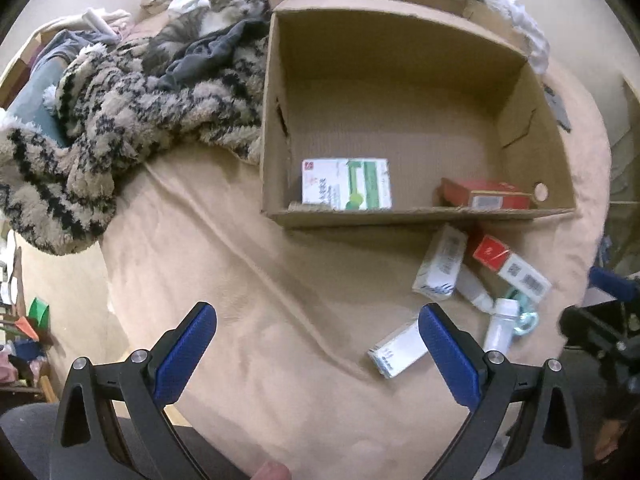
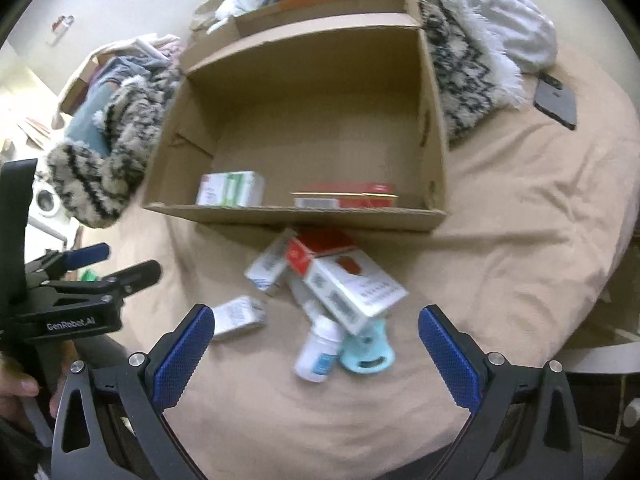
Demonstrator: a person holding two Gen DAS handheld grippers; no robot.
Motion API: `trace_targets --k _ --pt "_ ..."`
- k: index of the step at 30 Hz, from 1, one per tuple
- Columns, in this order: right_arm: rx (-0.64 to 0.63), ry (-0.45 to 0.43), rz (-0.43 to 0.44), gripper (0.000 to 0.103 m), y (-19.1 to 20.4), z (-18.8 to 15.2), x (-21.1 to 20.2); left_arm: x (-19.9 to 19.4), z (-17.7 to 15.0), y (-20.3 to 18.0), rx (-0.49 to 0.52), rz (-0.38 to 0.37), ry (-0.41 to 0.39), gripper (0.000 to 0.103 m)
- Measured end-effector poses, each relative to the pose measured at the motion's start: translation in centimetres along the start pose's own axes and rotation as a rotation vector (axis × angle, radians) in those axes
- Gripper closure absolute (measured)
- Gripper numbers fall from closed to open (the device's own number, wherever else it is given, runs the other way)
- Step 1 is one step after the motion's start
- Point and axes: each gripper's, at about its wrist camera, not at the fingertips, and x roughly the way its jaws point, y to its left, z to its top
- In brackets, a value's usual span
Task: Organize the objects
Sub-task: 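Withdraw both tools from the cardboard box toward the remaining items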
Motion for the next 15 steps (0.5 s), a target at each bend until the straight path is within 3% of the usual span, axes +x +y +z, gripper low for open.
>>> trace_targets --k 3,15 --pt "0.016 0.008 -0.016 0.0 -0.8 -0.1 0.2 0.8 0.0 0.5 -0.036 -0.032 0.031 0.002" --pt "0.171 0.01 -0.051 0.0 -4.1 0.8 1.0 1.9 -0.1 1.5 -0.063 -0.03 0.072 0.002"
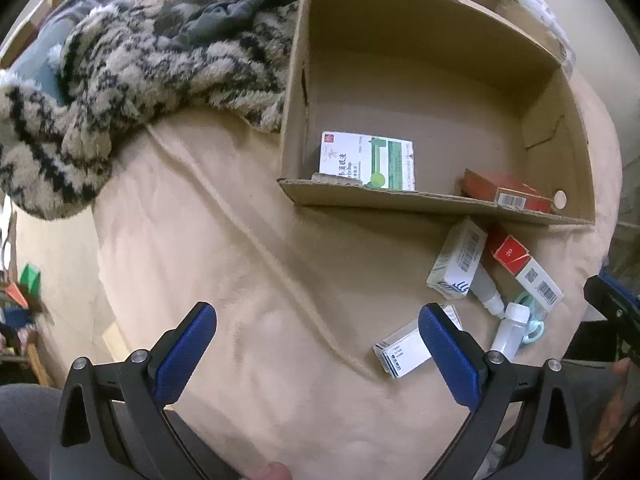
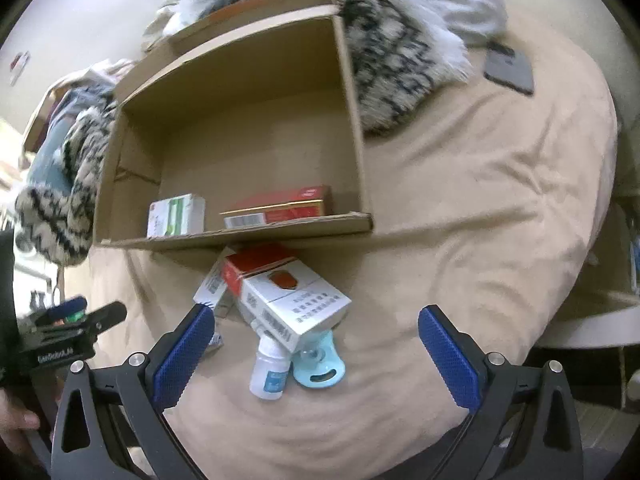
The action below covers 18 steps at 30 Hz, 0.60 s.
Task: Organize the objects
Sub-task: 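Withdraw both tools from the cardboard box toward the remaining items, then grasp the tall red-white box with the right tool while the left tool grasps a small white box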
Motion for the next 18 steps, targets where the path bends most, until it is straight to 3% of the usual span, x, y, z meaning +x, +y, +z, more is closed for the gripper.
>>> trace_targets --k 7,12,18 --pt "-0.04 0.092 -0.004 0.0 1.3 -0.2 2.4 0.2 -0.1 0.0 0.006 0.005 0.014 0.002" --pt "-0.17 0.25 0.056 0.0 3.5 1.9 5.4 0.5 -0.2 -0.6 0.042 -0.012 0.031 0.002" --pt "-0.237 0.418 0.13 0.0 2.9 3.2 9.3 0.8 -0.1 -0.5 0.053 -0.006 0.037 0.002"
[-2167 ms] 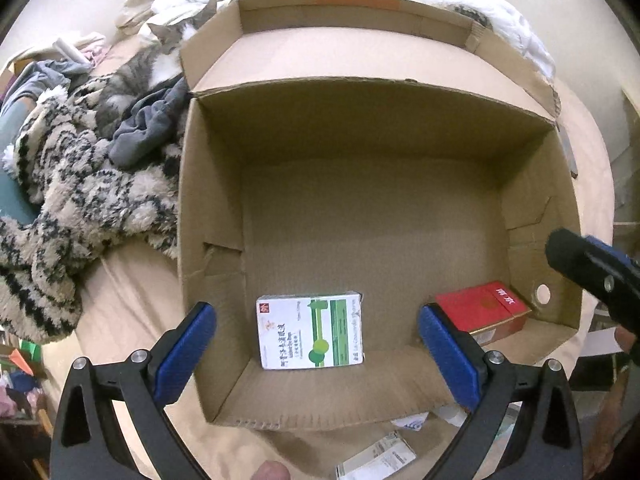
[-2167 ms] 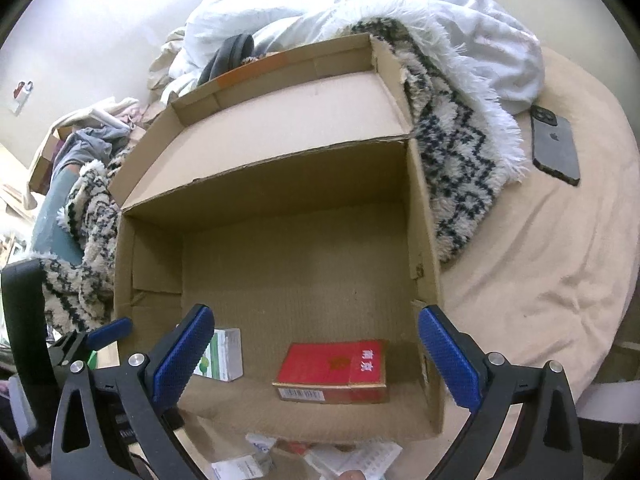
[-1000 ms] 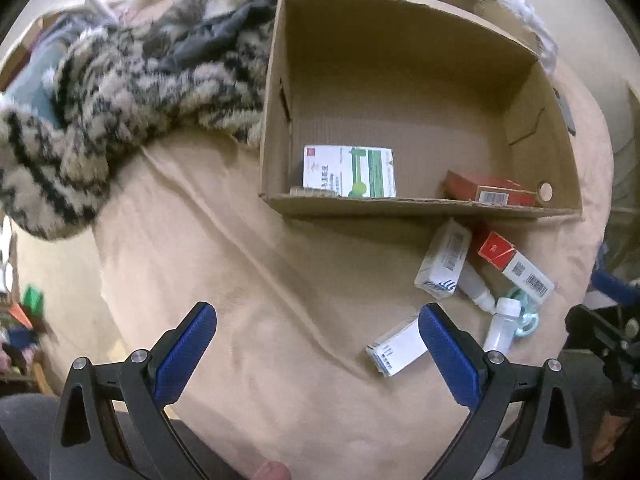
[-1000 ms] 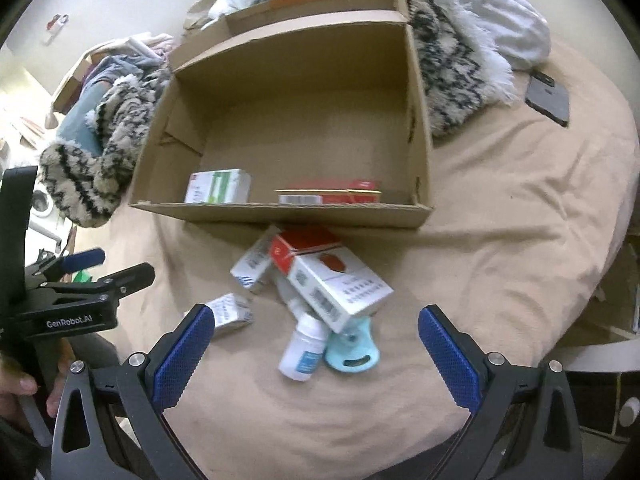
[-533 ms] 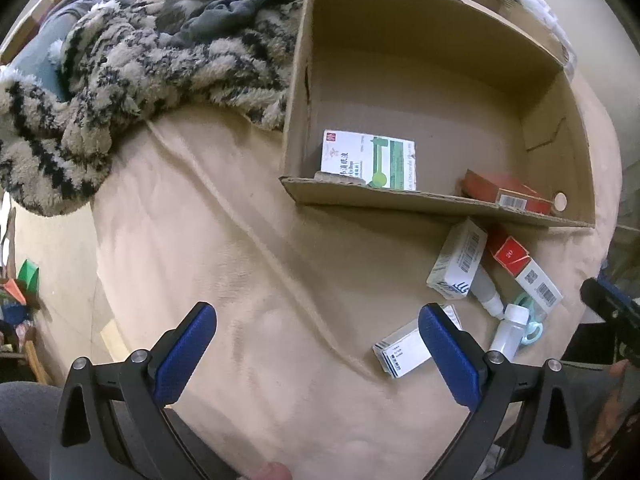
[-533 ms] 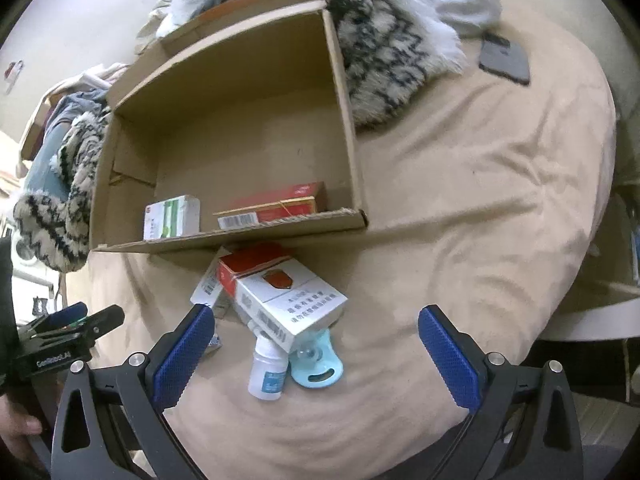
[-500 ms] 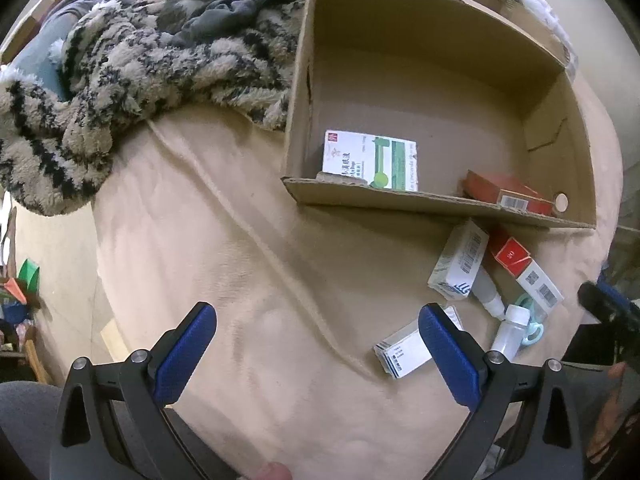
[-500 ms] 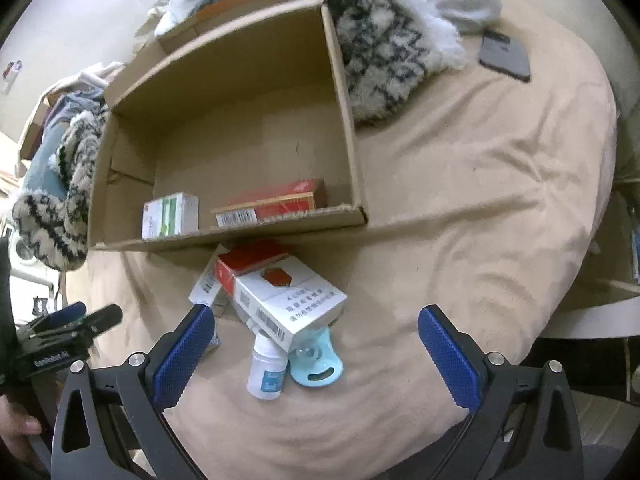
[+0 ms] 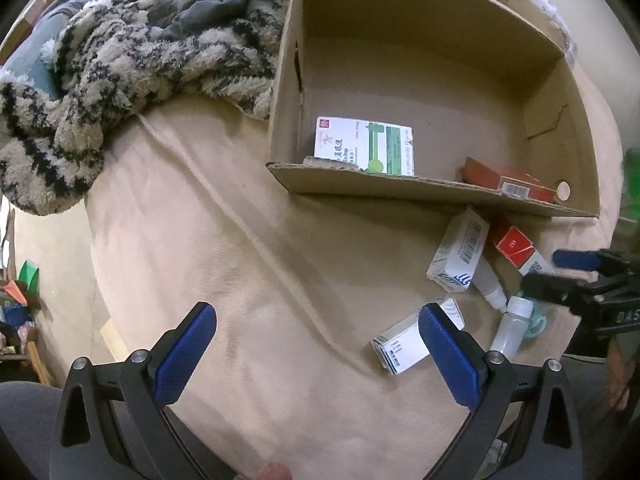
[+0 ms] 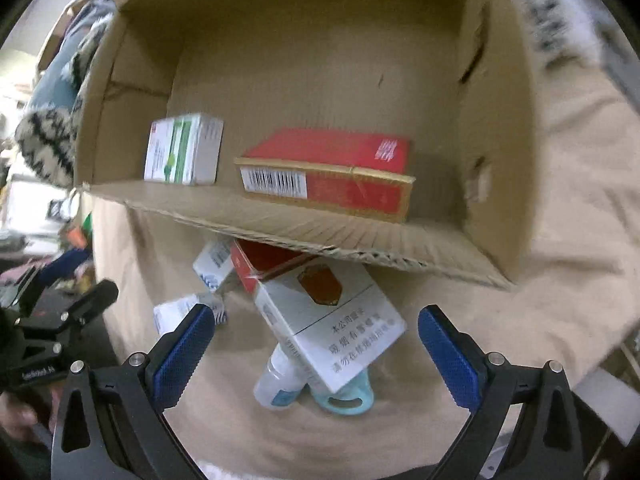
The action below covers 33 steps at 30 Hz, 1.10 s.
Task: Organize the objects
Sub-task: 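Grasp the tall red-white box with the right tool while the left tool grasps a small white box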
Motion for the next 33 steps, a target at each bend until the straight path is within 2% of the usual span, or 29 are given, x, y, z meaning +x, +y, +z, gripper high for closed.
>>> trace_targets --k 12,14,15,18,20,21,22,25,32,33 --pt "-0.069 0.014 -0.044 0.0 0.8 0.8 2.2 0.3 0.1 -0.3 0.027 0.001 0.006 0.002" --pt "-0.08 0.013 -0.044 0.012 1.0 0.8 2.3 0.3 0.1 -0.4 0.029 0.002 0.01 0.002" --pt "-0.085 0.007 -0.056 0.025 1.1 0.7 2.2 0.4 0.1 -0.4 0.029 0.003 0.011 0.002" --pt "-0.106 -0.008 -0.063 0.039 1.6 0.5 1.8 0.3 0.2 -0.4 0.034 0.004 0.009 0.002" --pt "-0.119 -0.017 -0.07 0.042 1.9 0.2 1.5 0.3 0.2 -0.4 0.038 0.003 0.009 0.002" --pt "-0.111 -0.032 -0.077 0.051 2.2 -0.1 1.2 0.4 0.1 -0.3 0.039 0.002 0.01 0.002" --pt "-0.116 -0.038 -0.076 0.069 2.5 -0.3 0.9 0.4 0.1 -0.3 0.039 0.001 0.011 0.002" --pt "-0.156 -0.059 -0.098 0.079 4.0 -1.5 -0.2 0.4 0.2 -0.3 0.045 0.0 0.01 0.002" --pt "-0.174 -0.154 -0.101 0.08 5.7 -3.9 -2.9 0.3 0.1 -0.2 0.073 -0.009 0.002 0.002" --pt "-0.177 -0.172 -0.107 0.08 7.3 -3.7 -2.6 0.3 0.2 -0.1 0.073 -0.009 0.0 0.002"
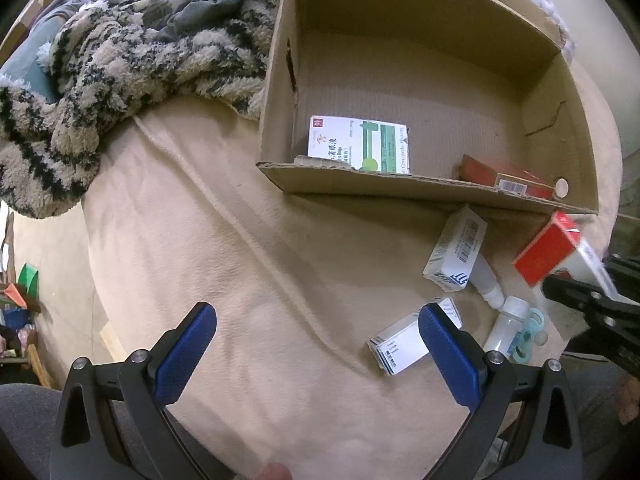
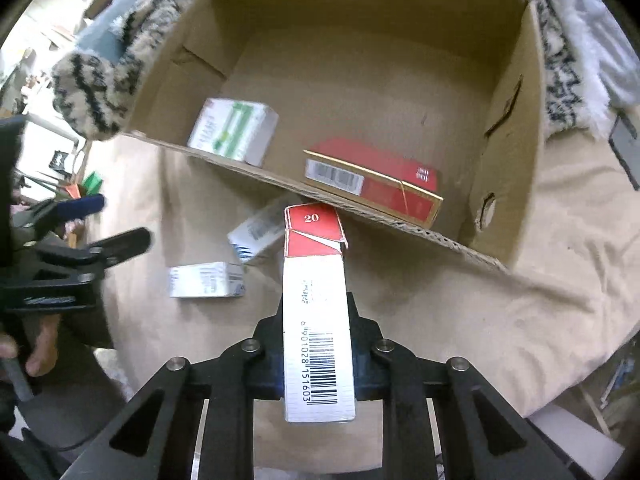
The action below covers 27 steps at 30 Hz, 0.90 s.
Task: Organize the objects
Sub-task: 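Grasp the tall red-white box with the right tool while the left tool grasps a small white box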
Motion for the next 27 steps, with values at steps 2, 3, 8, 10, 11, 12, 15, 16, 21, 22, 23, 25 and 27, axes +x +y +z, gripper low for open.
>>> trace_targets --k 2,3,8,10,11,12,15,16,21,22,23,25,27 --pt "0.005 -0.033 -0.004 0.08 1.0 -0.4 -0.9 0.0 0.1 0.1 0.002 0.001 0.0 0.002" --pt "0.011 -0.051 -0.002 0.08 0.6 0.0 -1.6 0.1 0.1 0.2 0.0 0.001 0.001 0.002" --pt "0.082 -0.155 0.039 0.08 -0.7 -1.3 -4.3 0.0 0.1 0.1 -0.001 0.007 -0.002 0.002" --pt "0.101 -0.187 0.047 0.08 -1.1 -1.7 -5.1 0.0 -0.1 0.0 0.003 0.015 -0.002 0.002" --pt "0.109 -0.203 0.048 0.08 -1.0 -1.8 -5.2 0.0 -0.2 0.0 0.003 0.018 -0.001 0.002" --pt "0.114 -0.218 0.045 0.08 -1.0 -2.0 -5.2 0.1 -0.2 0.0 0.003 0.022 0.0 0.002" --pt "0.13 -0.252 0.039 0.08 -1.2 -2.2 -5.5 0.3 -0.2 0.1 0.002 0.039 0.002 0.002" --pt "0.14 -0.263 0.05 0.08 -1.3 -2.2 -5.5 0.4 -0.2 0.2 0.004 0.042 0.005 0.002" --pt "0.159 -0.293 0.051 0.08 -2.0 -2.4 -5.9 0.7 -0.2 0.4 0.018 0.055 0.016 0.002" --pt "0.163 -0.294 0.055 0.08 -2.2 -2.4 -6.0 0.7 -0.2 0.3 0.019 0.056 0.018 0.002" --pt "0.166 -0.296 0.057 0.08 -2.2 -2.3 -5.9 0.7 -0.2 0.3 0.011 0.052 0.024 0.002" --pt "0.169 -0.302 0.058 0.08 -2.4 -2.3 -6.1 0.6 -0.2 0.4 -0.014 0.039 0.038 0.002" --pt "0.179 -0.31 0.065 0.08 -2.6 -2.3 -6.3 0.5 -0.3 0.4 -0.056 0.016 0.054 0.002"
